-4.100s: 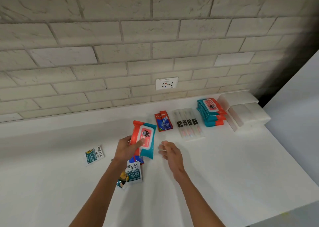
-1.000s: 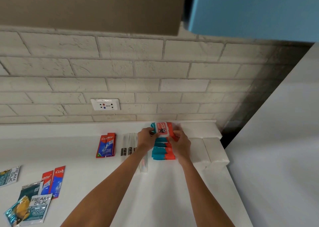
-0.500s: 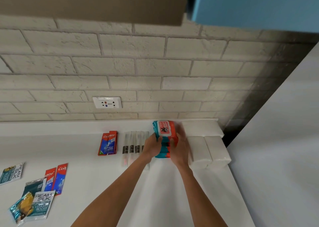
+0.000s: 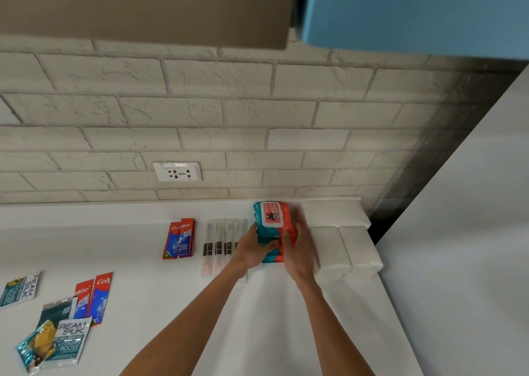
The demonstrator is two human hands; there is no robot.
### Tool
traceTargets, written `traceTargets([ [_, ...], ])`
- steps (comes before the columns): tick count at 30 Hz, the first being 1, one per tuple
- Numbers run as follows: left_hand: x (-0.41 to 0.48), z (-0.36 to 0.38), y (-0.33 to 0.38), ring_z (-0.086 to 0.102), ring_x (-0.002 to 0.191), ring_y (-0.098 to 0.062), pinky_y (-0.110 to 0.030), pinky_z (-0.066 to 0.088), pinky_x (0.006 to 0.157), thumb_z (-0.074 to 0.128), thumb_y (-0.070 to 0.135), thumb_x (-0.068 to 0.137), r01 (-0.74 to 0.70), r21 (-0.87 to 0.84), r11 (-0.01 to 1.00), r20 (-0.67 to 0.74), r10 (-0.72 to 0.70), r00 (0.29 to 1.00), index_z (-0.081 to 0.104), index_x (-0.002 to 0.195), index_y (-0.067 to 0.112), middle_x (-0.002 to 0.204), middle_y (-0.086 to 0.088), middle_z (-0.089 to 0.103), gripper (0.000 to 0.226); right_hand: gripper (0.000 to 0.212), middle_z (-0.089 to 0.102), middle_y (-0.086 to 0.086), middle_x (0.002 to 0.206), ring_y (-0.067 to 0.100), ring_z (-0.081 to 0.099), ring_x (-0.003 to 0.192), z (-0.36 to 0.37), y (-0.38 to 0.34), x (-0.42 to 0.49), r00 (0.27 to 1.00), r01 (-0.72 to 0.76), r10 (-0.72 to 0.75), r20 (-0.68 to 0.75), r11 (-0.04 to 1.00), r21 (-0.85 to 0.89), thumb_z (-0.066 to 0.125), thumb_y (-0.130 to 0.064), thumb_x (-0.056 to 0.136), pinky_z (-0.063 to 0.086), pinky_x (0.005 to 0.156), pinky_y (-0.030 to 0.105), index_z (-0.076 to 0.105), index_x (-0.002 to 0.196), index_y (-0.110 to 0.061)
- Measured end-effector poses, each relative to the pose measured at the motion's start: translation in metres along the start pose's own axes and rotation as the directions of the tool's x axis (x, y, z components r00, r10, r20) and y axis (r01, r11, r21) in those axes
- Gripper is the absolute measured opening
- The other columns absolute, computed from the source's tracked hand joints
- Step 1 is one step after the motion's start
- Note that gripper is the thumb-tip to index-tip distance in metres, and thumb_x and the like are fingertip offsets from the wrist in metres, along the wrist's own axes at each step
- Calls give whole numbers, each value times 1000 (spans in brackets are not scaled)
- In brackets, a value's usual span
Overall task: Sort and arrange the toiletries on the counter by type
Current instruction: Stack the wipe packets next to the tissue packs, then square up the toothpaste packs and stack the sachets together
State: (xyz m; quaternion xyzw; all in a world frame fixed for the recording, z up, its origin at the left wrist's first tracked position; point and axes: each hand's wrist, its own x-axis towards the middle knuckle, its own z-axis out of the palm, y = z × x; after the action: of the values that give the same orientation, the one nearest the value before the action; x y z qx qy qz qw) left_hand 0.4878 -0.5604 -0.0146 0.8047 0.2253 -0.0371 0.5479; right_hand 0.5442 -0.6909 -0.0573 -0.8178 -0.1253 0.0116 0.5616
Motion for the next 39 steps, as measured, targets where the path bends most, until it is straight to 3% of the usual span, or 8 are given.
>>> traceTargets([
  [3, -4, -2, -1, 66, 109, -13, -18, 56, 83, 82, 26, 86, -24, 42, 999, 6, 24, 1000, 45, 141, 23, 127, 4, 67, 66, 56, 48, -9, 161, 14, 59, 139, -1, 4, -3, 998, 65, -65, 14, 998, 14, 42, -58, 110, 62, 100, 35, 25, 163, -52],
  [6, -5, -2, 0, 66, 120, -20, -33, 56, 98, 81, 25, 86, -27, 79, 996, -1, 27, 1000, 43, 144, 20, 132, 0, 66, 70, 59, 43, -9, 165, 14, 55, 143, -3, 1, -6, 994, 104, -104, 19, 995, 2, 41, -55, 112, 61, 103, 39, 20, 166, -49],
  [12, -16, -3, 12, 56, 134, -28, -35, 48, 106, 70, 21, 96, -80, 248, 966, -71, 101, 992, 33, 153, 14, 147, -6, 57, 67, 60, 34, -8, 170, 4, 47, 139, -10, -15, -9, 992, 122, -118, 36, 978, -170, 38, -42, 116, 47, 88, 1, 11, 169, -41],
  [17, -32, -17, 4, 44, 144, -27, -35, 44, 110, 63, 25, 101, -120, 317, 941, -94, 157, 983, 23, 159, 12, 157, -7, 46, 72, 58, 36, -5, 168, 22, 56, 142, -7, -31, -16, 995, 97, -97, 11, 961, -257, 33, -50, 111, 63, 98, 39, 14, 166, -43],
  [19, -38, -27, -8, 40, 147, -30, -42, 45, 112, 61, 32, 102, -120, 324, 939, -117, 166, 979, 18, 162, 18, 162, -5, 39, 76, 59, 36, -5, 166, 22, 57, 139, -2, -40, -25, 990, 141, -143, 11, 960, -242, 26, -56, 107, 65, 95, 42, 18, 164, -44],
  [23, -58, -57, -40, 54, 136, -27, -43, 50, 108, 54, 39, 104, -121, 376, 919, -219, 215, 952, 34, 157, 24, 157, -5, 47, 59, 53, 53, 8, 154, 25, 66, 126, 18, -55, -53, 978, 195, -207, 0, 924, -328, 39, -43, 110, 67, 84, 39, 40, 160, -26],
  [27, -84, -91, -72, 64, 120, -21, -36, 57, 97, 59, 33, 102, -138, 383, 914, -306, 266, 914, 53, 142, 21, 138, -4, 63, 42, 43, 58, 10, 154, 29, 60, 136, 49, -70, -87, 976, 207, -216, 6, 926, -315, 61, -22, 108, 56, 108, 36, 56, 150, -13],
  [39, -169, -233, -207, 62, 119, -22, -37, 53, 99, 62, 24, 101, 22, 428, 903, -379, 158, 912, 68, 124, 20, 131, -1, 67, 24, 36, 65, -3, 147, 12, 60, 137, 193, -116, -210, 972, 140, -72, 222, 941, -309, 54, -30, 111, 44, 115, 22, 61, 144, -21],
])
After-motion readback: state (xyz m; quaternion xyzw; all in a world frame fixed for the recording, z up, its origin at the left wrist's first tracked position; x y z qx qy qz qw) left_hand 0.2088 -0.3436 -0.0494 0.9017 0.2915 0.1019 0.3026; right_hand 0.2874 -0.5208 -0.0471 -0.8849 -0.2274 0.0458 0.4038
